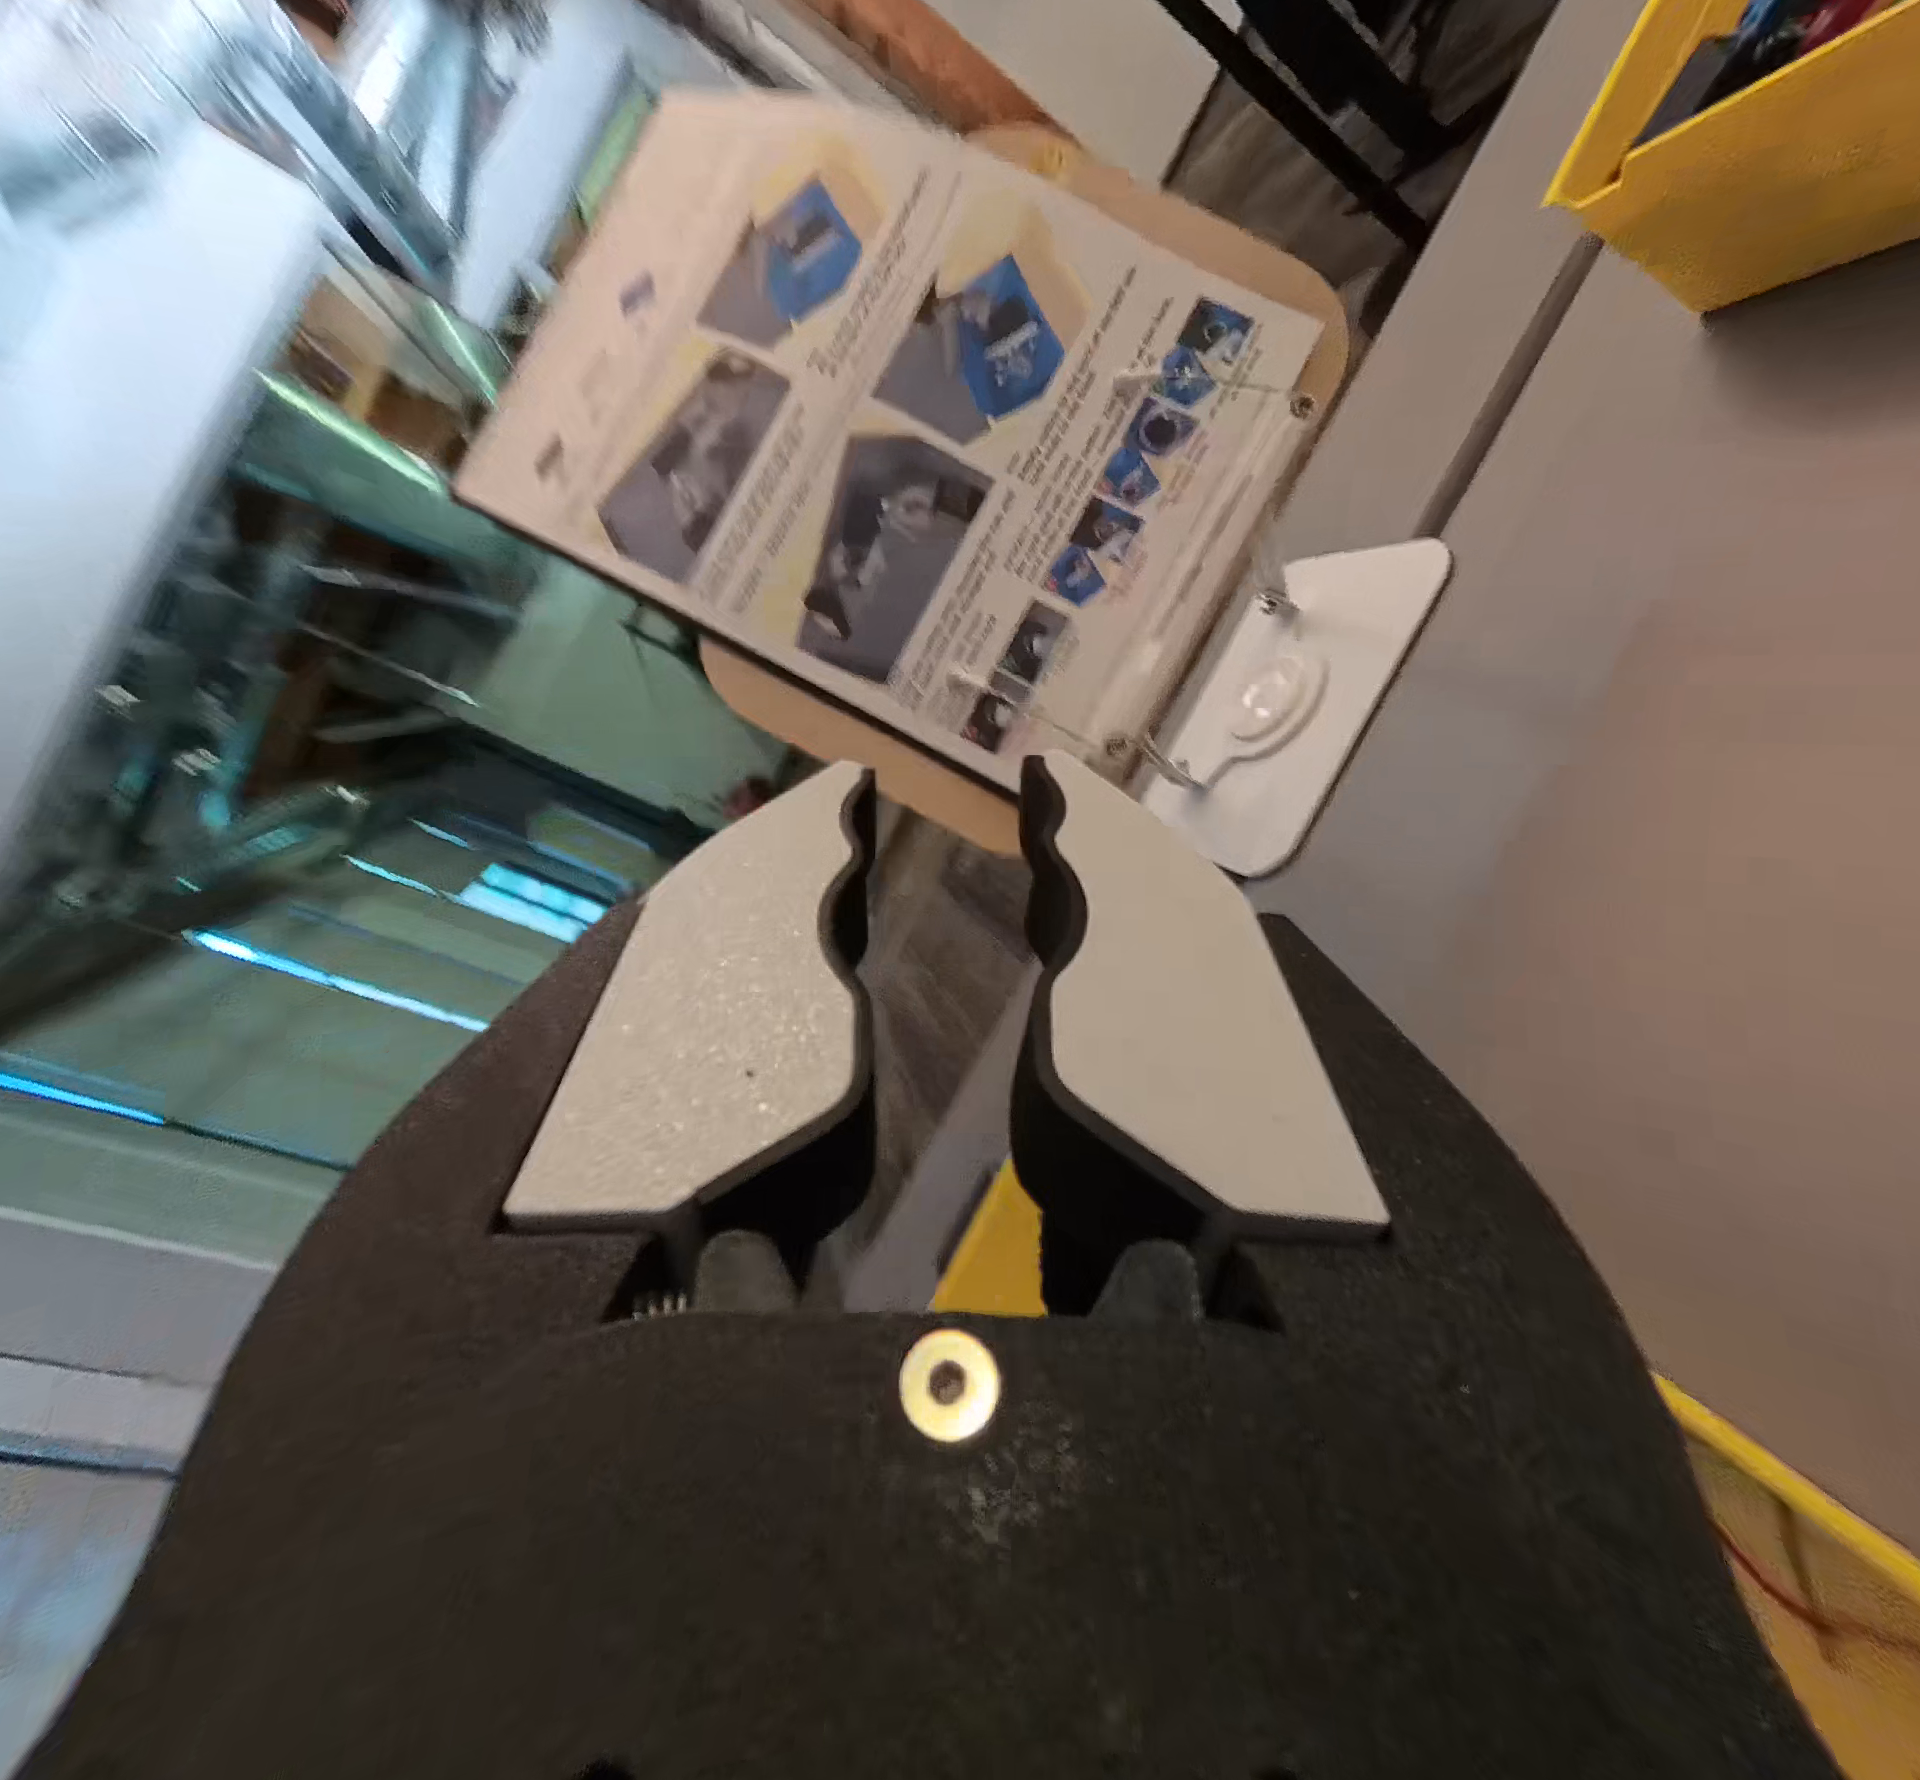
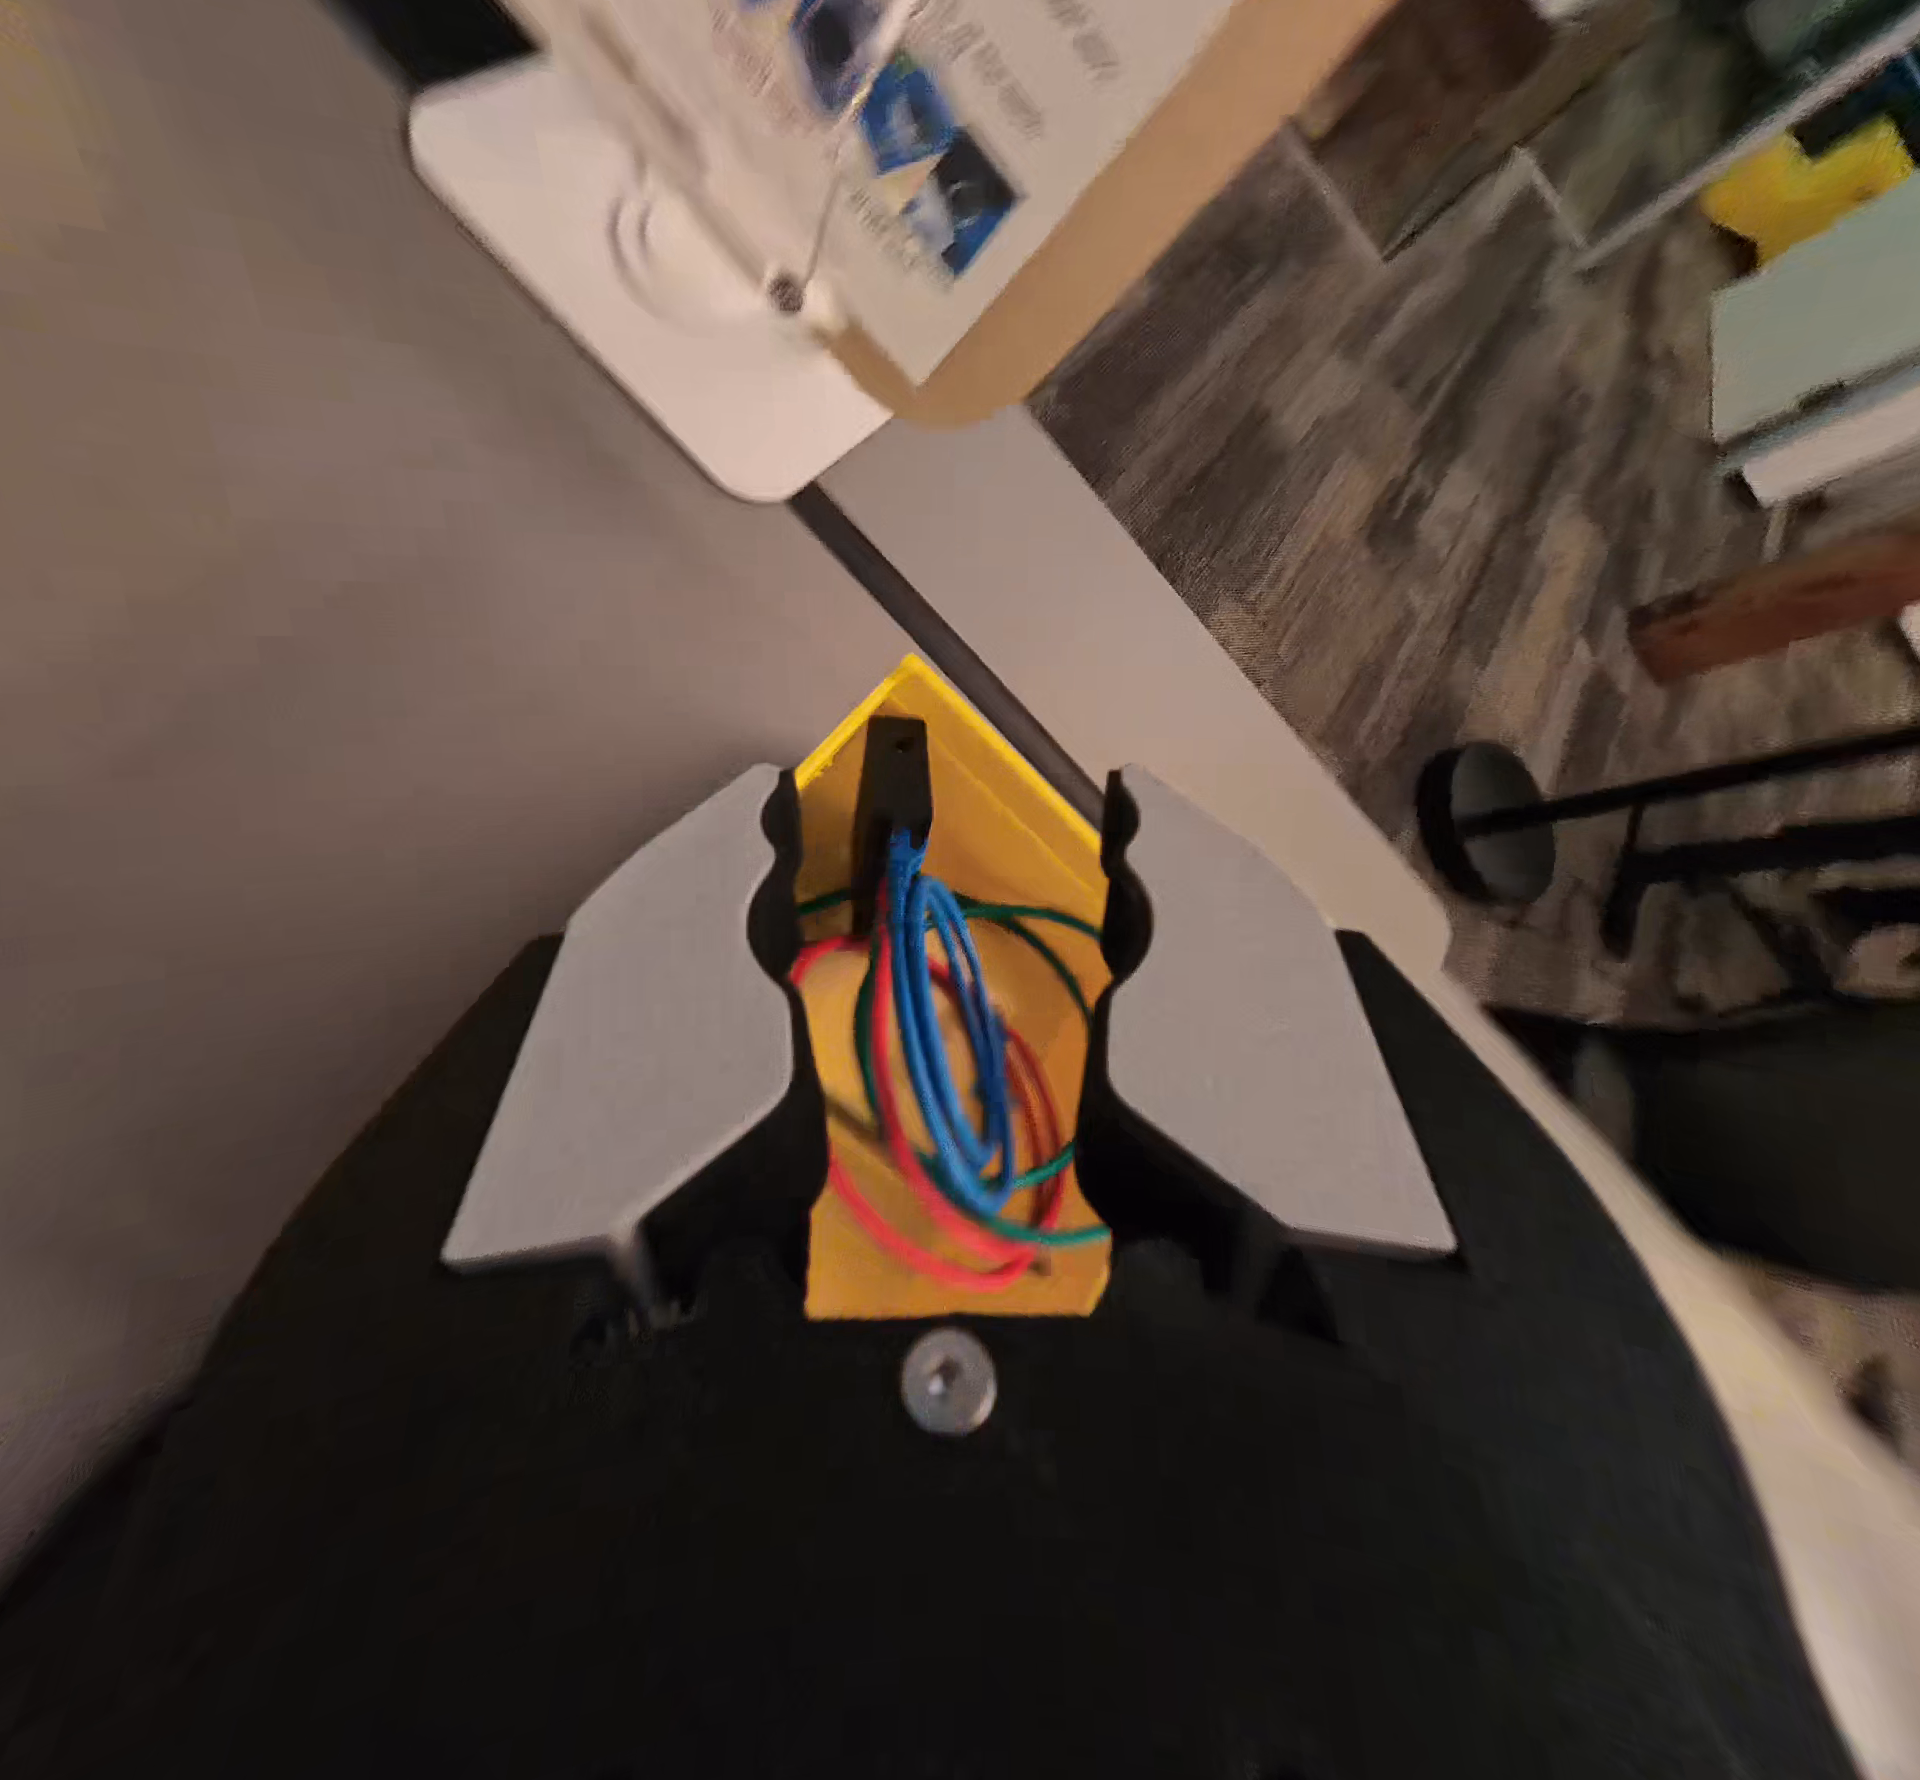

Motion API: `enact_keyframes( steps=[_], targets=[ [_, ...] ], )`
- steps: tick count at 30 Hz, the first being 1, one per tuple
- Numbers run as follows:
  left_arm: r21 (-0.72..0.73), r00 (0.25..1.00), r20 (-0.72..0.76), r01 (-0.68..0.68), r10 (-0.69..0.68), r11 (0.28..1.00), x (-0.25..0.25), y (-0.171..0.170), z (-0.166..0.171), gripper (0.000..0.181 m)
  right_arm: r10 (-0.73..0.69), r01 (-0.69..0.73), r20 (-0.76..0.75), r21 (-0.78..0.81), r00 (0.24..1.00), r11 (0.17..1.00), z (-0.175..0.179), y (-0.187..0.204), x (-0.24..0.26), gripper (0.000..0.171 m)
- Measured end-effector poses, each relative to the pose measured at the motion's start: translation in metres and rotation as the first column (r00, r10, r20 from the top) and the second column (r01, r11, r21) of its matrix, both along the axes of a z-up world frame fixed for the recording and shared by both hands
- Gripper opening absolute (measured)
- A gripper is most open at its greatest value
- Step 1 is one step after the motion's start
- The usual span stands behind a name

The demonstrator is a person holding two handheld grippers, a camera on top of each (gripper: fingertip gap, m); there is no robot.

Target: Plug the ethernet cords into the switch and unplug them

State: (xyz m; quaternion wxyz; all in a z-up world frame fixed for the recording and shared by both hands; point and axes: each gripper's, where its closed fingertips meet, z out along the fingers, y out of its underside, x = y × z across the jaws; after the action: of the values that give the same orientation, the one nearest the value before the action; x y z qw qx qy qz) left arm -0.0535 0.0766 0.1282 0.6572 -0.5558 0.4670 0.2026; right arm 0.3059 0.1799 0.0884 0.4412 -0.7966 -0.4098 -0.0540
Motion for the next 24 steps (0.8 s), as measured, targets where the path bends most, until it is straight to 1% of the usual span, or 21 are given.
enact_keyframes(
  steps=[2,3,4,6,8,9,10,11,12,15,16,18,19,20,21,22,23,24],
  targets=[
    [-0.059,0.996,0.047,-0.077,0.080,0.995,-0.021,0.004,0.001,0.024,-0.126,0.130,-0.194,0.003,0.973,0.992,0.009,-0.031,0.030,0.056],
    [-0.106,0.990,0.070,-0.117,0.125,0.987,-0.033,0.005,-0.002,0.024,-0.176,0.180,-0.259,-0.008,0.950,0.984,0.005,-0.042,0.044,0.055],
    [-0.155,0.983,0.091,-0.144,0.159,0.977,-0.042,0.006,-0.005,0.024,-0.239,0.241,-0.287,-0.029,0.928,0.970,-0.003,-0.049,0.060,0.055],
    [-0.241,0.961,0.153,-0.189,0.229,0.952,-0.062,0.008,-0.009,0.025,-0.413,0.397,-0.263,-0.114,0.872,0.911,-0.030,-0.054,0.100,0.055],
    [-0.335,0.927,0.207,-0.234,0.313,0.913,-0.082,0.009,-0.016,0.026,-0.583,0.545,-0.152,-0.230,0.798,0.806,-0.066,-0.058,0.142,0.056],
    [-0.383,0.907,0.220,-0.258,0.359,0.887,-0.092,0.009,-0.022,0.026,-0.636,0.593,-0.094,-0.276,0.766,0.756,-0.084,-0.062,0.159,0.056],
    [-0.429,0.885,0.227,-0.285,0.407,0.857,-0.103,0.009,-0.028,0.027,-0.661,0.616,-0.066,-0.305,0.747,0.726,-0.100,-0.063,0.172,0.057],
    [-0.478,0.859,0.225,-0.314,0.460,0.820,-0.115,0.009,-0.035,0.029,-0.655,0.606,-0.071,-0.315,0.752,0.730,-0.114,-0.061,0.180,0.056],
    [-0.521,0.832,0.207,-0.351,0.514,0.778,-0.126,0.008,-0.043,0.031,-0.630,0.575,-0.087,-0.327,0.772,0.750,-0.124,-0.057,0.183,0.056],
    [-0.588,0.737,0.152,-0.468,0.658,0.660,-0.160,0.006,-0.060,0.043,-0.632,0.534,-0.118,-0.431,0.766,0.728,-0.153,-0.054,0.191,0.056],
    [-0.609,0.713,0.143,-0.484,0.687,0.629,-0.169,0.006,-0.066,0.045,-0.630,0.518,-0.112,-0.471,0.768,0.714,-0.165,-0.056,0.192,0.056],
    [-0.653,0.656,0.109,-0.520,0.747,0.552,-0.189,0.007,-0.080,0.052,-0.645,0.523,-0.028,-0.559,0.764,0.644,-0.191,-0.067,0.199,0.056],
    [-0.671,0.617,0.084,-0.546,0.783,0.502,-0.201,0.008,-0.088,0.056,-0.640,0.513,0.002,-0.601,0.768,0.613,-0.202,-0.073,0.200,0.054],
    [-0.690,0.582,0.059,-0.563,0.811,0.454,-0.213,0.008,-0.096,0.057,-0.627,0.486,0.011,-0.642,0.779,0.592,-0.211,-0.076,0.197,0.047],
    [-0.707,0.558,0.046,-0.568,0.829,0.422,-0.222,0.010,-0.105,0.057,-0.622,0.471,0.031,-0.684,0.782,0.557,-0.216,-0.080,0.197,0.026],
    [-0.729,0.541,0.031,-0.563,0.841,0.389,-0.229,0.011,-0.115,0.057,-0.639,0.451,0.016,-0.723,0.769,0.524,-0.217,-0.081,0.193,0.013],
    [-0.752,0.523,-0.001,-0.562,0.852,0.344,-0.237,0.011,-0.126,0.057,-0.656,0.420,-0.013,-0.758,0.755,0.499,-0.216,-0.083,0.187,0.008],
    [-0.765,0.500,-0.035,-0.570,0.865,0.299,-0.245,0.010,-0.136,0.057,-0.656,0.400,-0.024,-0.776,0.755,0.488,-0.216,-0.086,0.182,0.008]
  ],
)
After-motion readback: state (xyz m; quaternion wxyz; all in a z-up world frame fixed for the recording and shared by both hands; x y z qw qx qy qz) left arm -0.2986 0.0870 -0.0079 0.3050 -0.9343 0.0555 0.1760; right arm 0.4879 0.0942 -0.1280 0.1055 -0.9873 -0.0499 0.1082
